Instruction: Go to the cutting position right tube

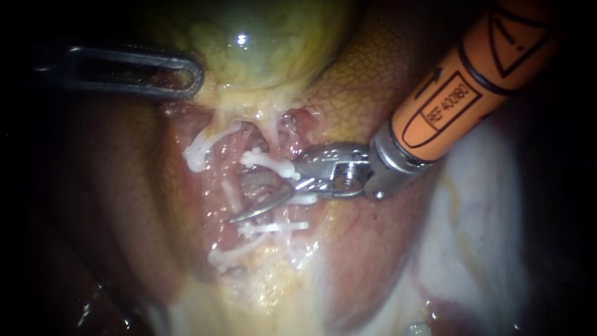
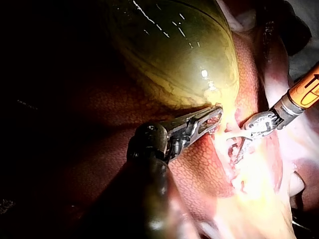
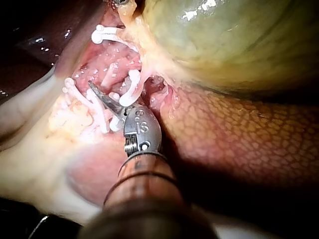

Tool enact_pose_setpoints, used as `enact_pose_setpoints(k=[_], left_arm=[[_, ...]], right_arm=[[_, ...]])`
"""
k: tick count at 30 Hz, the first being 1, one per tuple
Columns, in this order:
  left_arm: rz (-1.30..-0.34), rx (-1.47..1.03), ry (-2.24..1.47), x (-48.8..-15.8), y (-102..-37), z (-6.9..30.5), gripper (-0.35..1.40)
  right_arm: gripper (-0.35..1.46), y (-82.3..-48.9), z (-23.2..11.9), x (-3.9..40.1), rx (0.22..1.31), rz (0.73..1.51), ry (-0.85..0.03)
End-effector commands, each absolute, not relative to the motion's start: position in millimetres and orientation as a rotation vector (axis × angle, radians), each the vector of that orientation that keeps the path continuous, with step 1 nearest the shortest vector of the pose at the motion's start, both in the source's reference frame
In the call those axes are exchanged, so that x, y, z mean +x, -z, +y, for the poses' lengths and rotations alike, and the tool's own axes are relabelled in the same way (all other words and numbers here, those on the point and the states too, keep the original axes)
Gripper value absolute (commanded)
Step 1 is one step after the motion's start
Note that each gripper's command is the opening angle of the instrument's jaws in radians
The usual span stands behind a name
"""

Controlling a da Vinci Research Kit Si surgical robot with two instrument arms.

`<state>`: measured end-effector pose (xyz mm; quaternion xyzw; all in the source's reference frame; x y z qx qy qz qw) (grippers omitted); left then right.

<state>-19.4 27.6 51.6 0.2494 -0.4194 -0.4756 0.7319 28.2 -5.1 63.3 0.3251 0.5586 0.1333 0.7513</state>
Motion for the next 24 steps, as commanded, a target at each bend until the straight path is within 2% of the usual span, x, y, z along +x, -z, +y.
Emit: enact_pose_setpoints(k=[1, 14, 22, 24], left_arm=[[-0.923, 0.549, 1.046, -19.4, -51.5, 27.6, -0.35], [-0.924, 0.552, 1.044, -19.2, -51.5, 27.6, -0.35], [-0.924, 0.553, 1.043, -19.2, -51.5, 27.6, -0.35], [-0.924, 0.553, 1.043, -19.2, -51.5, 27.6, -0.35]], right_arm=[[0.84, -63.2, -5.1, 27.8, 0.713, 1.22, -0.292], [0.76, -62.6, -4.7, 25.2, 0.738, 1.227, -0.274], [0.36, -62.7, -4.6, 26.2, 0.821, 1.251, -0.17], [0.3, -62.7, -4.5, 26.9, 0.836, 1.26, -0.147]])
